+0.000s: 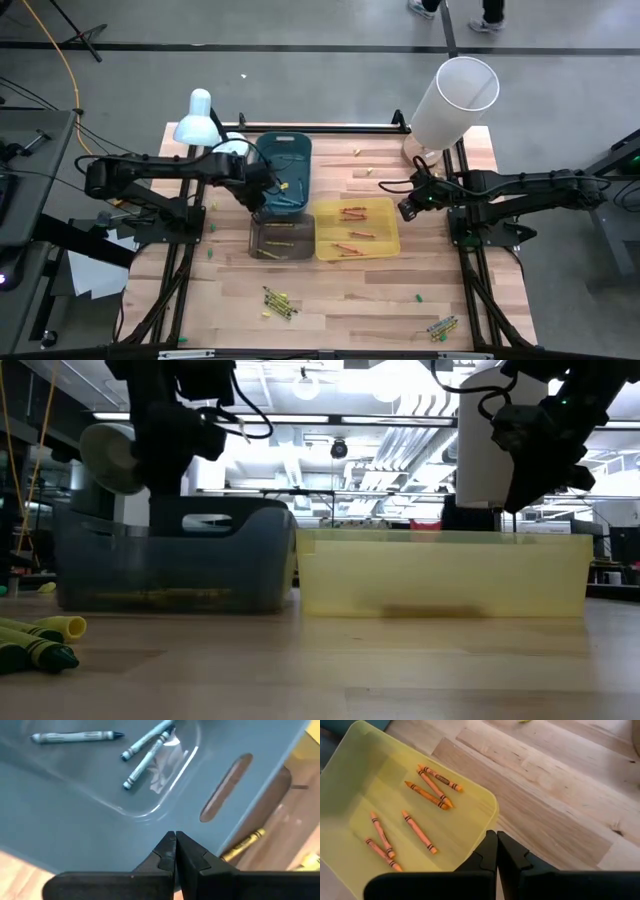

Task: Sort crayons
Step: Adjust the bins, then put the blue crayon into the blue bin

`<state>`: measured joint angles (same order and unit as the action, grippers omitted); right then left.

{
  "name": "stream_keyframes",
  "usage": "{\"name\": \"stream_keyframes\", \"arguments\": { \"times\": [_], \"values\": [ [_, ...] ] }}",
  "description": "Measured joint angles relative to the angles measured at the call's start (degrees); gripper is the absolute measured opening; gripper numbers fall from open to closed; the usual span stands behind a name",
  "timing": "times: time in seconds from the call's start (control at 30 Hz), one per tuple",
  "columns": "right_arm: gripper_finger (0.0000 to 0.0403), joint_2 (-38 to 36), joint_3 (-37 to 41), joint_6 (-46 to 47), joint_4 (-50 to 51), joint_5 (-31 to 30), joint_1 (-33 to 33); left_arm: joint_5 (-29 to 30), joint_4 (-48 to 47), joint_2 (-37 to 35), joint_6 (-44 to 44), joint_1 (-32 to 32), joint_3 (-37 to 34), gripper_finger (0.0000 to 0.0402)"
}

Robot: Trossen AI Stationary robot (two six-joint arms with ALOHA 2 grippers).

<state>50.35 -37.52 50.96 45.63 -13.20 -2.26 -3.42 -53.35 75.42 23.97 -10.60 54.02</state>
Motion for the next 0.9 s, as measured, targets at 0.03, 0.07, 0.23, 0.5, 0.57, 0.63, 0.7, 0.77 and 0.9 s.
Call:
{"name": "stream_keyframes", "arguments": {
  "times": [0.03,0.07,0.23,0.5,0.57,0.63,0.7,0.77,0.9],
  "values": [
    [0.0,0.0,0.0,0.0,0.0,-0.1,0.0,-0.5,0.0,0.0,0.3,0.2,0.0,0.0],
    [0.0,0.0,0.0,0.0,0.0,-0.1,0.0,-1.1,0.0,0.0,0.7,0.3,0.0,0.0],
    [0.0,-1.1,-1.2,-5.4,1.4,9.3,0.0,0.1,-1.9,-0.4,-2.6,-0.3,4.1,0.0],
    [0.0,-1.6,-15.5,-20.7,4.2,10.2,0.0,5.4,-0.2,-3.1,-11.6,-5.5,18.6,0.0],
    [0.0,-0.7,-19.9,-25.7,3.7,11.4,0.4,5.4,3.0,-4.8,-13.9,-5.4,20.3,0.0],
    [0.0,1.1,-23.9,-29.8,4.9,15.0,1.4,5.1,8.4,-7.0,-14.5,-4.8,20.6,0.0],
    [0.0001,4.1,-27.2,-31.4,8.7,19.4,3.0,5.0,11.9,-9.0,-14.6,-4.3,20.6,0.0],
    [0.0006,7.9,-29.2,-31.2,13.4,23.5,5.8,5.3,14.1,-10.5,-13.6,-3.7,20.6,0.0],
    [0.0043,15.6,-29.5,-30.3,19.6,30.2,14.5,5.4,14.6,-12.6,-11.6,-3.1,20.6,0.0]
  ]
}}
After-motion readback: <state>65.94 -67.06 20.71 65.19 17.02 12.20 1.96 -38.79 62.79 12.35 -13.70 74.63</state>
